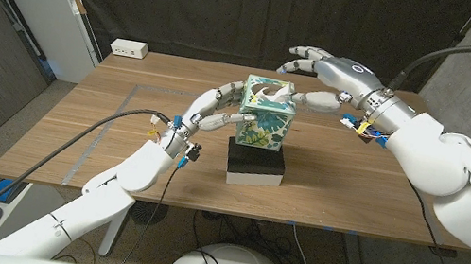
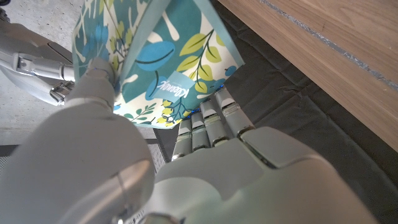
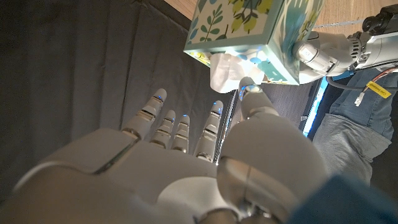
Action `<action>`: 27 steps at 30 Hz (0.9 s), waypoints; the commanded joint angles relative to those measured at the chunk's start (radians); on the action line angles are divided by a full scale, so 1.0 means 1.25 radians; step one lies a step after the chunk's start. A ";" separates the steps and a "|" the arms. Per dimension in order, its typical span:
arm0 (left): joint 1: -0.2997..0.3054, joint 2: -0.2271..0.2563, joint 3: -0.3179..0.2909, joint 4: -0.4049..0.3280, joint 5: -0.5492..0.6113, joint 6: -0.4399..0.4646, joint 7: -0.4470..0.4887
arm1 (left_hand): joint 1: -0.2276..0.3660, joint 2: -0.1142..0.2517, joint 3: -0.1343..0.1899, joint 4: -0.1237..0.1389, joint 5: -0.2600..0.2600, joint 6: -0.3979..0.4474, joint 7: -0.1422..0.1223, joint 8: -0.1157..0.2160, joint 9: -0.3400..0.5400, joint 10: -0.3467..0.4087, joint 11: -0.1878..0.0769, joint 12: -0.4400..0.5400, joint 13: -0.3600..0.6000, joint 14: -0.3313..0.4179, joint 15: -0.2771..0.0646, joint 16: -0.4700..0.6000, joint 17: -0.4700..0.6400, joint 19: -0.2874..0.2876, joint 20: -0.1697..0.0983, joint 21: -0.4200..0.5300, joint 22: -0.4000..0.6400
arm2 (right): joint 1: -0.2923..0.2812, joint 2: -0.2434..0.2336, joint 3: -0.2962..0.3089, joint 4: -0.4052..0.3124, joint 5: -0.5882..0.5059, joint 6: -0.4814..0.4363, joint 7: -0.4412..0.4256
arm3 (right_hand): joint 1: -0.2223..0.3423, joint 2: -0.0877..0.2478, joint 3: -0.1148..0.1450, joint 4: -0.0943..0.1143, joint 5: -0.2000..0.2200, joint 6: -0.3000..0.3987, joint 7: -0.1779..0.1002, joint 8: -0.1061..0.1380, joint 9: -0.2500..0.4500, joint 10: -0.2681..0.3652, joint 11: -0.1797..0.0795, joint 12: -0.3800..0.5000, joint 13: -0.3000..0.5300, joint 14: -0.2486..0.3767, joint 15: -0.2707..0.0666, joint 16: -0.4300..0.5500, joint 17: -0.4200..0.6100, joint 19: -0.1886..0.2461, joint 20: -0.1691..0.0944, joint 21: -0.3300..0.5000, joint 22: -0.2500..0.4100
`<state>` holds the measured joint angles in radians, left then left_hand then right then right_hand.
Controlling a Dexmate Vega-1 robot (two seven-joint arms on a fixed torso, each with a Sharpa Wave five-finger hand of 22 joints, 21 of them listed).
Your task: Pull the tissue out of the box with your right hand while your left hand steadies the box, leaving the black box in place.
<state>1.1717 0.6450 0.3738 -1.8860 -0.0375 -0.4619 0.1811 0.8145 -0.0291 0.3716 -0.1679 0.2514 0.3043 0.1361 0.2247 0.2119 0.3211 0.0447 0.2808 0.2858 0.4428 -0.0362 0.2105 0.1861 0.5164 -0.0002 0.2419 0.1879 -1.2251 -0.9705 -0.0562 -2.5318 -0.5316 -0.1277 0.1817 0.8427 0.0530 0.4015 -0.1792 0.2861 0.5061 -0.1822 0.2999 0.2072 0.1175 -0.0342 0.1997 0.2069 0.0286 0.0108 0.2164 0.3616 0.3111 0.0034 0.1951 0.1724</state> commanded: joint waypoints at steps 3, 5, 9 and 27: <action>-0.007 0.003 0.004 -0.002 -0.004 0.006 -0.009 | 0.055 0.068 0.011 0.004 0.006 0.009 0.004 0.003 0.002 0.007 -0.004 -0.003 0.002 0.003 -0.006 -0.001 0.002 0.009 -0.009 0.007 0.003 | 0.053 -0.022 -0.041 0.010 0.003 -0.011 0.021 | 0.012 0.004 0.005 0.003 0.002 0.036 -0.002 0.011 0.004 0.001 -0.002 0.003 0.003 -0.002 -0.005 0.002 0.003 0.003 -0.006 -0.002 -0.001; -0.008 0.002 0.004 -0.002 -0.001 0.005 -0.007 | 0.055 0.068 0.011 0.004 0.006 0.008 0.003 0.002 0.002 0.009 -0.003 -0.003 0.002 0.003 -0.006 -0.001 0.002 0.009 -0.009 0.007 0.003 | 0.060 -0.027 -0.046 0.009 0.000 -0.017 0.028 | 0.013 0.005 0.005 0.004 0.002 0.039 0.000 0.012 0.003 0.001 -0.002 0.003 0.003 -0.002 -0.005 0.003 0.003 0.004 -0.006 -0.001 -0.001; -0.010 0.000 0.006 0.002 -0.003 0.005 -0.008 | 0.054 0.068 0.012 0.003 0.006 0.009 0.003 0.002 0.003 0.008 -0.004 -0.003 0.003 0.002 -0.005 -0.002 0.002 0.009 -0.009 0.006 0.003 | 0.078 -0.023 -0.080 -0.008 -0.024 -0.079 0.046 | 0.016 0.005 0.005 0.005 0.002 0.048 0.001 0.013 0.003 0.000 -0.002 0.003 0.003 -0.002 -0.006 0.004 0.003 0.007 -0.007 0.000 -0.001; -0.018 -0.009 0.012 0.021 -0.010 -0.006 -0.006 | 0.053 0.074 0.016 0.004 0.007 0.011 0.003 0.002 0.003 0.010 -0.005 -0.004 0.004 0.003 -0.006 -0.003 0.002 0.009 -0.008 0.006 0.003 | 0.120 -0.027 -0.136 -0.007 -0.038 -0.100 0.028 | 0.045 0.015 -0.003 0.008 -0.003 0.213 -0.018 0.055 0.002 0.058 -0.021 0.021 0.001 0.039 -0.024 0.031 0.011 0.053 -0.016 0.011 0.000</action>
<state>1.1532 0.6401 0.3867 -1.8716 -0.0494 -0.4563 0.1680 0.8067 -0.0214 0.3747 -0.1707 0.2553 0.3043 0.1362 0.2201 0.2119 0.3247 0.0410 0.2771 0.2857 0.4422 -0.0356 0.2079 0.1862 0.5163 -0.0002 0.2446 0.1886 -1.0931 -0.9989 -0.1949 -2.5370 -0.5661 -0.2251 0.2285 0.8796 0.0737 0.4013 -0.1708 0.2861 0.7336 -0.2067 0.3551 0.2070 0.1722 -0.0591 0.2197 0.2069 0.0626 -0.0157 0.2475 0.3692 0.3619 -0.0178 0.2014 0.1724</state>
